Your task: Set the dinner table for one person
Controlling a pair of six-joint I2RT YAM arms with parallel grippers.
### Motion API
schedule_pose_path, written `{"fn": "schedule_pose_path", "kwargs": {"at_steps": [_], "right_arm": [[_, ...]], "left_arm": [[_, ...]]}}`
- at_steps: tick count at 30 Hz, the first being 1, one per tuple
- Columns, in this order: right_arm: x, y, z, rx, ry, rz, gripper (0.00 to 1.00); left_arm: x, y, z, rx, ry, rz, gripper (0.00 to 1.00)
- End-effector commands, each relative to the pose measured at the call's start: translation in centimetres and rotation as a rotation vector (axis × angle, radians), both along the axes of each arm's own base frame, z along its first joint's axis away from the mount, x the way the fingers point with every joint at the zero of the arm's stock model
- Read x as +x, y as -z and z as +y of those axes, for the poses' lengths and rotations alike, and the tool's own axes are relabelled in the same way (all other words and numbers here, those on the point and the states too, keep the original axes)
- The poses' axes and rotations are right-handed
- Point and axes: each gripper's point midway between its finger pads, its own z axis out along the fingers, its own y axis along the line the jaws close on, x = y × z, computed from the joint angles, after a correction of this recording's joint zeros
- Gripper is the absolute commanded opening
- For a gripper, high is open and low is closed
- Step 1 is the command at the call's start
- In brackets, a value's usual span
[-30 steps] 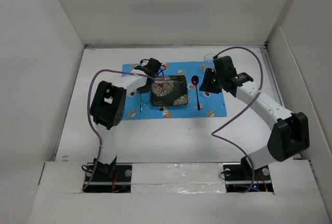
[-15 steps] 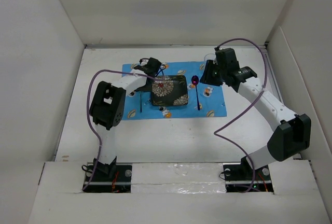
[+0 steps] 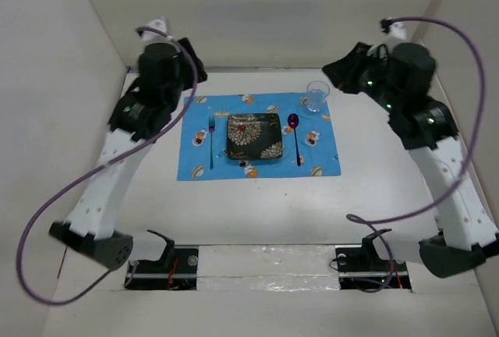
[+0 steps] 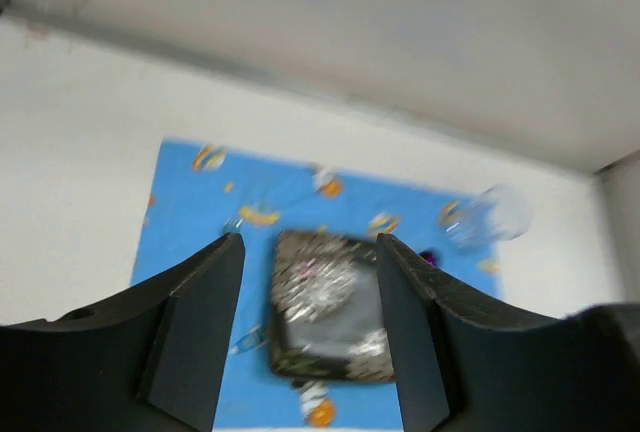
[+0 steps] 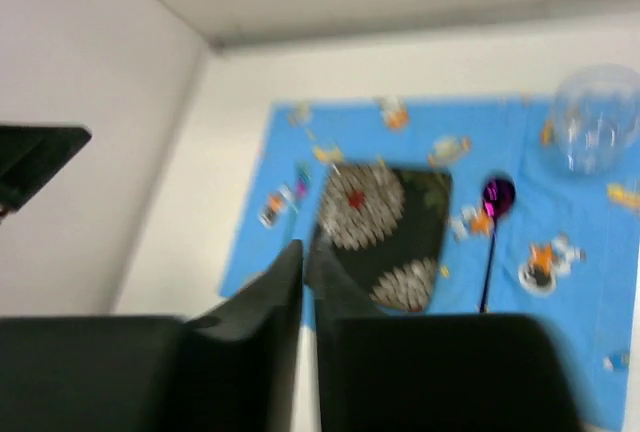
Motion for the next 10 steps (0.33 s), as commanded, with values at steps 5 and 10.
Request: {"fn": "schedule_pose_path", "kwargs": {"at_steps": [5, 10], "right_arm": [[-8.7, -18.0, -12.0, 0.159, 0.406, -0.574, 0.60], [-6.6, -14.4, -11.9, 0.114, 0.426, -0.470, 0.76]], "left_arm": [[-10.1, -15.1, 6.7, -0.211, -0.085, -0.432, 0.56], [-11.3, -15.1, 8.5, -0.180, -0.141, -0.475, 0.64]]}}
